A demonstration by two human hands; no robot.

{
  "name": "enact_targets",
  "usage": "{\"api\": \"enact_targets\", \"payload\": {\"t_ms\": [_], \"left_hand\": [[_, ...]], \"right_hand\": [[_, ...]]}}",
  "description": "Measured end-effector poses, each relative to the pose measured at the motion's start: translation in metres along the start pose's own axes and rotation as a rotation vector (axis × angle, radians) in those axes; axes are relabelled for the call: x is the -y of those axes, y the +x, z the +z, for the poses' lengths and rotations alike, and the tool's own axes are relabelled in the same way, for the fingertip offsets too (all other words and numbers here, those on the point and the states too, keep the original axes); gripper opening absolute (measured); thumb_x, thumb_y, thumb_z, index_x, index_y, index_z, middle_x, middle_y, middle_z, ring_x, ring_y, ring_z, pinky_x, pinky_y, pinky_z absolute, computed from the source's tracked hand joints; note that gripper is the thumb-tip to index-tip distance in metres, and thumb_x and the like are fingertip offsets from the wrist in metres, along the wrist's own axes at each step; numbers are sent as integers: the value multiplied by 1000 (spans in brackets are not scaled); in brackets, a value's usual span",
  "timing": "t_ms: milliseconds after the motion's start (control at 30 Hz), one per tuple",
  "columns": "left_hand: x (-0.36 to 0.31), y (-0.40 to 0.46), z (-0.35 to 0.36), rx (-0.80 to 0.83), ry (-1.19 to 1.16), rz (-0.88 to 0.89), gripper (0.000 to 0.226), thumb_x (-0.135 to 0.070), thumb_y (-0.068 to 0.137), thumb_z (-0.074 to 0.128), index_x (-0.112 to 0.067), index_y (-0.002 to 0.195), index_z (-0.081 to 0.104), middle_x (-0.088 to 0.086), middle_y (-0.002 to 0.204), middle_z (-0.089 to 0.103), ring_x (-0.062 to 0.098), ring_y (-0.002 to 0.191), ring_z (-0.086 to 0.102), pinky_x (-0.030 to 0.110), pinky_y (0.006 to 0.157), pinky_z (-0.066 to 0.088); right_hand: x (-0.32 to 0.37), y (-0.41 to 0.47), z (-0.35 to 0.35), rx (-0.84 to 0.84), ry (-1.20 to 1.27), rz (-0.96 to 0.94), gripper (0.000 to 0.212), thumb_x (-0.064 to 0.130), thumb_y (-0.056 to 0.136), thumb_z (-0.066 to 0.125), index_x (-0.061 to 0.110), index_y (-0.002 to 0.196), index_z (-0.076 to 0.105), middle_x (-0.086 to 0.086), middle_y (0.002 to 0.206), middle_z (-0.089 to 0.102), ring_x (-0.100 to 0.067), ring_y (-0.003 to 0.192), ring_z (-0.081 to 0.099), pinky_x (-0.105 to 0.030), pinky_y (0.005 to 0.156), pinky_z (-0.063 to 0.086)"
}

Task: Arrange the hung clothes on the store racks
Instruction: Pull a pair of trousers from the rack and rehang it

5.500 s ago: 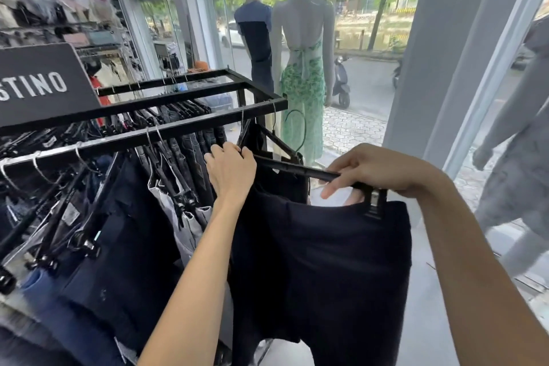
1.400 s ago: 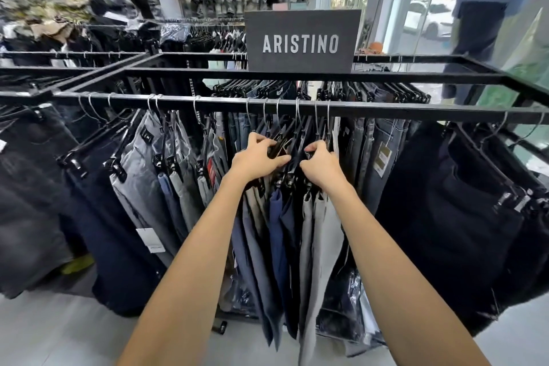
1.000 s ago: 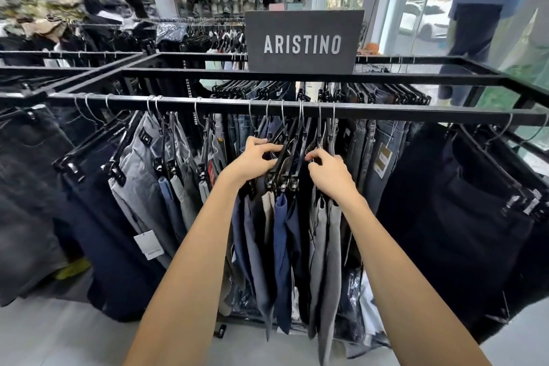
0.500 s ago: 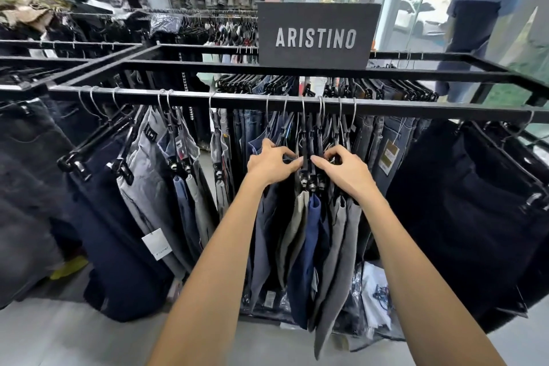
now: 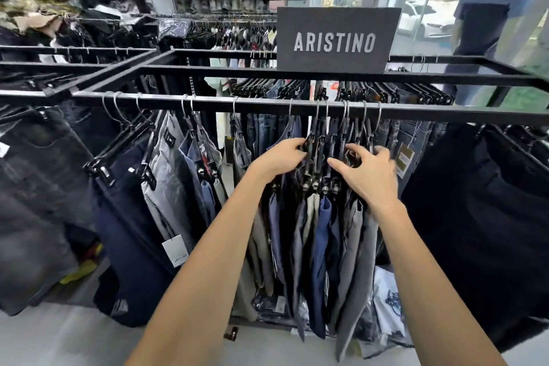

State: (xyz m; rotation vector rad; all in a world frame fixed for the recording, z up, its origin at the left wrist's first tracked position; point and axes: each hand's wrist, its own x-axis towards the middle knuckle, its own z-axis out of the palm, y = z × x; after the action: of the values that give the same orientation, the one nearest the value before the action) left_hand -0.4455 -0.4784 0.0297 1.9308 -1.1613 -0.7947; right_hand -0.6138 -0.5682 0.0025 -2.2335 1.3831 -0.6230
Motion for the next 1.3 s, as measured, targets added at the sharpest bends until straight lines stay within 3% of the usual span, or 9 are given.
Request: {"api": "enact_targets", "payload": {"t_ms": [100,167,433,600,733,900,1033,1133,1300], "left_hand": [[-3,-1,0,9,130,6,52,2,97,48,-7,147,37,10,132,59,23,115,59,32,92,49],[-1,1,3,-40,177,37,47,3,92,51,-5,138,50,15,128,63,30,114,61,34,92,51],[10,-11,3,-240,216,147,41,-20,94,62,-16,134,57,1,137,58,17,126,52,30,105,42],[1,-19,8,-325,286,187,43,-1,88,56,-12,129,62,4,131,62,19,124,53,27,104,40],[-12,-22,13,-346,171,133,43,-8,93,50,-15,136,54,6,126,65,21,113,59,29,94,47],[-28,-30,8,-336,-244,75,29,-26,98,52,-14,121,64,4,116,67,15,101,63,26,86,49],[-22,-50,-25,-127,-698,79,36,-29,97,42,-8,99,72,13,106,67,28,99,59,44,99,45],[-15,-74,-54,-21,-613,-7,47,-46,100,45,-8,124,59,12,104,63,16,69,65,28,60,55],[15,-126,-99,90,-307,6,45,-55,98,45,-13,89,59,3,53,45,12,36,37,17,33,29]], "right_hand": [[30,-4,4,-256,3,-209,39,34,93,65,24,130,63,-16,141,45,-33,133,39,-43,107,36],[48,-3,12,-169,133,-315,27,21,93,62,15,118,70,-13,119,63,-28,115,57,-33,95,44],[78,6,19,140,-247,-189,36,15,97,53,-4,128,53,-23,128,57,-40,124,50,-46,106,40],[78,18,11,186,-118,-35,40,32,92,61,1,117,59,-23,121,62,-41,114,59,-39,83,46],[80,26,6,179,211,45,26,24,91,58,-1,85,55,-18,96,62,-37,97,61,-35,74,42],[87,8,11,363,1165,203,25,15,90,51,3,106,66,-8,77,66,-21,66,63,-27,59,47],[113,-22,13,377,1463,251,24,31,100,50,10,102,62,-5,68,62,-16,54,60,-28,63,48],[147,-53,27,315,1451,300,31,32,104,45,6,111,61,-5,65,60,-8,35,50,-17,36,39],[200,-114,65,202,1381,254,40,34,103,46,0,122,50,-15,81,58,-7,36,48,-27,42,49]]}}
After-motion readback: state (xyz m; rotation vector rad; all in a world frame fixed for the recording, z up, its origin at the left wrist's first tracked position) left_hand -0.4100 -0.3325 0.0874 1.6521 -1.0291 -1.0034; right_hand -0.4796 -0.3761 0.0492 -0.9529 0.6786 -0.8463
